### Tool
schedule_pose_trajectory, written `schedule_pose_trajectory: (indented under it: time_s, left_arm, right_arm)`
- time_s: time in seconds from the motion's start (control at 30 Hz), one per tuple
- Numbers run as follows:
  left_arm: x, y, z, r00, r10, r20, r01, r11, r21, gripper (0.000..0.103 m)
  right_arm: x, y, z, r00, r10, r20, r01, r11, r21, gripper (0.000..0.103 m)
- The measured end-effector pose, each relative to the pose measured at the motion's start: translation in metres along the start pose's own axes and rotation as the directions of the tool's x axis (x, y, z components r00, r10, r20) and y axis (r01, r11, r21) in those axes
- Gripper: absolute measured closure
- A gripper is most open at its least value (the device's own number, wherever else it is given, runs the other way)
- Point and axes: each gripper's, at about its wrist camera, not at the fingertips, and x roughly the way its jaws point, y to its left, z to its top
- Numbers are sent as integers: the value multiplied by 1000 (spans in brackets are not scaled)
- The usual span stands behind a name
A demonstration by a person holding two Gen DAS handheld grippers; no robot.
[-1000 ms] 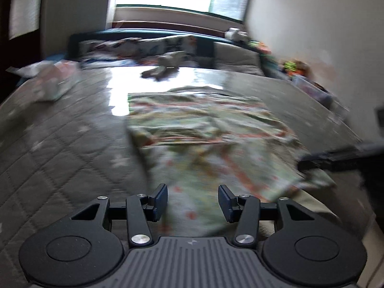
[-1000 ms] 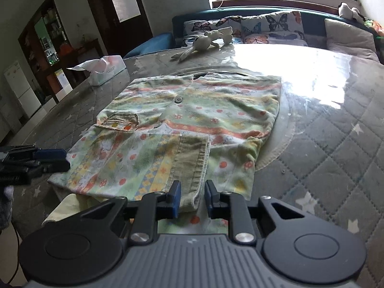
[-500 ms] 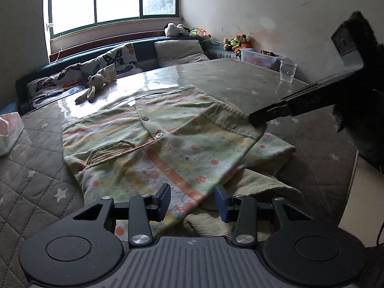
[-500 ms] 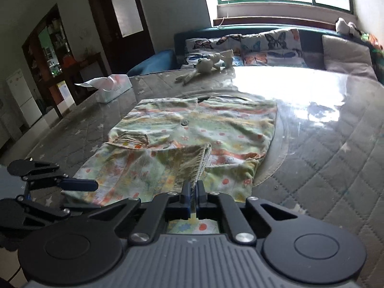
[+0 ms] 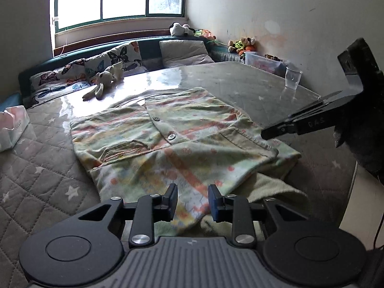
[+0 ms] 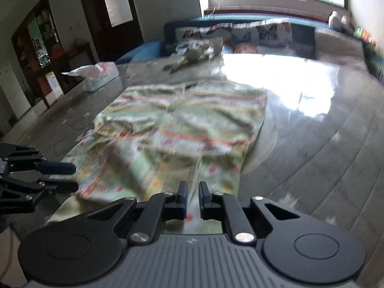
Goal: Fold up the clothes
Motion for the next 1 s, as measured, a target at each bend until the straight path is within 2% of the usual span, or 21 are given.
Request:
schedule_pose_trajectory:
  time_s: [0.3, 0.43, 0.6, 0.73, 0.9, 1.0]
  left_arm:
    - [39, 1, 40, 1000, -9, 7, 9, 998, -55, 72]
    - [60, 0, 50, 1000, -24, -10, 24, 999, -43, 72]
    - [75, -5, 39, 996, -56, -69, 55, 998, -26, 73]
    - [61, -7, 32, 997, -57, -59, 56, 998, -10, 72]
    - [46, -8, 23, 997, -54, -60, 54, 999, 4, 72]
    - [39, -2, 13, 996, -44, -80, 44, 999, -4, 72]
  right_arm:
    - [31, 10, 18, 1000, 31, 5, -30, 997, -67, 93]
    - [43, 13, 25, 999, 42, 6, -42, 995, -94, 94]
    - [43, 13, 25, 999, 42, 8, -41, 993, -109, 95]
    - [43, 13, 25, 999, 42, 10, -40, 992, -121, 94]
    - [40, 27, 25, 994, 109, 18, -105, 981, -164, 93]
    - [44, 39, 20, 990, 138, -17, -139, 970, -202, 93]
